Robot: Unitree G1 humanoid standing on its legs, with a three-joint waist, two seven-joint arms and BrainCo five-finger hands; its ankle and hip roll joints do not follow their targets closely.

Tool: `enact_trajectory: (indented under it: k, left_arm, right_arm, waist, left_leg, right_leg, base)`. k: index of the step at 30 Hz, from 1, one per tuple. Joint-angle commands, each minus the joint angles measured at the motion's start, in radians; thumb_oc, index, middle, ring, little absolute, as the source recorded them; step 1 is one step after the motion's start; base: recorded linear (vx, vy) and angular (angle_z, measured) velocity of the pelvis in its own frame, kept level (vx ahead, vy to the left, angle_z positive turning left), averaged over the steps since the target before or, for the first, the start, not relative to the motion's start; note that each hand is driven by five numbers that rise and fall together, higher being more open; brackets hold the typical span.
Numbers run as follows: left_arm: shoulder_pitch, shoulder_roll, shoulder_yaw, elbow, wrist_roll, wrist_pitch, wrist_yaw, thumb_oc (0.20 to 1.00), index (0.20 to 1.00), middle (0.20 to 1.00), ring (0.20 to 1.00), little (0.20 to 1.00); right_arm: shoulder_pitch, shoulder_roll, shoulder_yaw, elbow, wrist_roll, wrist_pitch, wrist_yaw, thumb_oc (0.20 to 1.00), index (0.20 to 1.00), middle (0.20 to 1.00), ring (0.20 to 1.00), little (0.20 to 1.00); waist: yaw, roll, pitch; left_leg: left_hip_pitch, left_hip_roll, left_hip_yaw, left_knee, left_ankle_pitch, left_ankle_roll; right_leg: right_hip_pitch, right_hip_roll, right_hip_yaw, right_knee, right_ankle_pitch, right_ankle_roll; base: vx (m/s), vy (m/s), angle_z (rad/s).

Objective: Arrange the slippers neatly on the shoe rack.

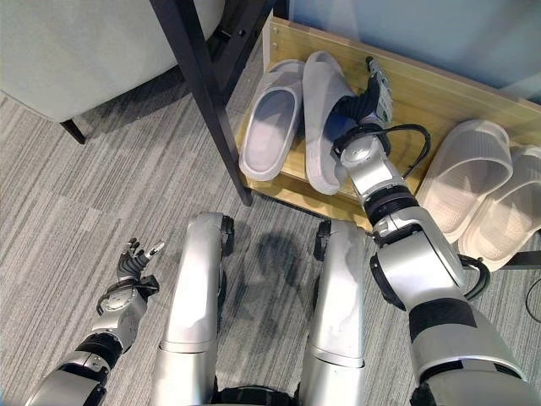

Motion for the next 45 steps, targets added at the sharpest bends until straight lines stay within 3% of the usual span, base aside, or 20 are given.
enact_trajectory:
  k: [1, 10, 19, 25, 30, 39, 45]
  left_arm:
    - [0.021, -0.016, -0.071, -0.019, 0.020, -0.015, -0.012, 1.000, 1.000, 1.000, 1.000, 1.000]
    - [0.020, -0.025, -0.084, -0.043, 0.063, -0.013, 0.003, 1.000, 1.000, 1.000, 1.000, 1.000]
    - [0.042, -0.042, -0.065, -0.072, 0.107, -0.022, 0.026, 1.000, 1.000, 1.000, 1.000, 1.000]
    - [0.054, -0.049, -0.069, -0.064, 0.135, -0.028, 0.028, 1.000, 1.000, 1.000, 1.000, 1.000]
    - [0.060, -0.046, -0.093, -0.046, 0.148, -0.029, 0.021, 1.000, 1.000, 1.000, 1.000, 1.000]
    - [0.054, -0.046, -0.137, 0.006, 0.140, -0.020, 0.015, 1.000, 1.000, 1.000, 1.000, 1.000]
    - [0.055, -0.044, -0.153, 0.004, 0.150, -0.015, 0.014, 1.000, 1.000, 1.000, 1.000, 1.000]
  right_arm:
    - [-0.013, 0.042, 0.036, -0.065, -0.036, -0.003, 0.010, 1.000, 1.000, 1.000, 1.000, 1.000]
    - [0.097, 0.058, -0.017, -0.178, -0.117, 0.022, -0.027, 1.000, 1.000, 1.000, 1.000, 1.000]
    - [0.206, -0.004, -0.173, -0.342, -0.276, 0.098, -0.166, 1.000, 1.000, 1.000, 1.000, 1.000]
    - [0.258, -0.018, -0.270, -0.387, -0.301, 0.116, -0.238, 1.000, 1.000, 1.000, 1.000, 1.000]
    - [0.217, 0.003, -0.279, -0.358, -0.234, 0.090, -0.263, 1.000, 1.000, 1.000, 1.000, 1.000]
    - [0.127, 0.110, -0.255, -0.267, 0.040, -0.043, -0.273, 1.000, 1.000, 1.000, 1.000, 1.000]
    - [0.096, 0.149, -0.242, -0.270, 0.089, -0.061, -0.290, 1.000, 1.000, 1.000, 1.000, 1.000]
  waist:
    - [0.048, 0.012, -0.024]
    - [0.036, 0.010, -0.024]
    - [0.023, 0.016, -0.024]
    - [0.024, 0.023, -0.024]
    - [0.033, 0.033, -0.024]
    - [0.048, 0.047, -0.024]
    - [0.049, 0.052, -0.024]
  left_leg:
    - [0.002, -0.042, 0.053, 0.045, -0.011, 0.121]
    - [0.008, -0.041, 0.059, 0.057, -0.013, 0.123]
    - [0.014, -0.040, 0.067, 0.068, -0.012, 0.126]
    - [0.020, -0.044, 0.072, 0.073, -0.006, 0.125]
    - [0.008, -0.049, 0.075, 0.080, -0.001, 0.126]
    - [-0.001, -0.056, 0.081, 0.085, 0.002, 0.126]
    - [0.005, -0.053, 0.084, 0.087, -0.002, 0.126]
  right_leg:
    - [0.049, 0.024, 0.079, -0.007, 0.164, -0.140]
    - [0.053, 0.030, 0.087, -0.002, 0.169, -0.139]
    - [0.053, 0.037, 0.090, 0.010, 0.169, -0.140]
    - [0.060, 0.037, 0.090, 0.017, 0.170, -0.138]
    - [0.056, 0.037, 0.098, 0.024, 0.181, -0.132]
    - [0.060, 0.039, 0.111, 0.037, 0.185, -0.131]
    - [0.067, 0.044, 0.120, 0.040, 0.194, -0.132]
  base:
    - [0.00, 0.000, 0.00]
    - [0.00, 0.000, 0.00]
    - [0.00, -0.001, 0.00]
    - [0.00, 0.000, 0.00]
    - [0.00, 0.000, 0.00]
    - [0.00, 0.000, 0.00]
    - [0.00, 0.000, 0.00]
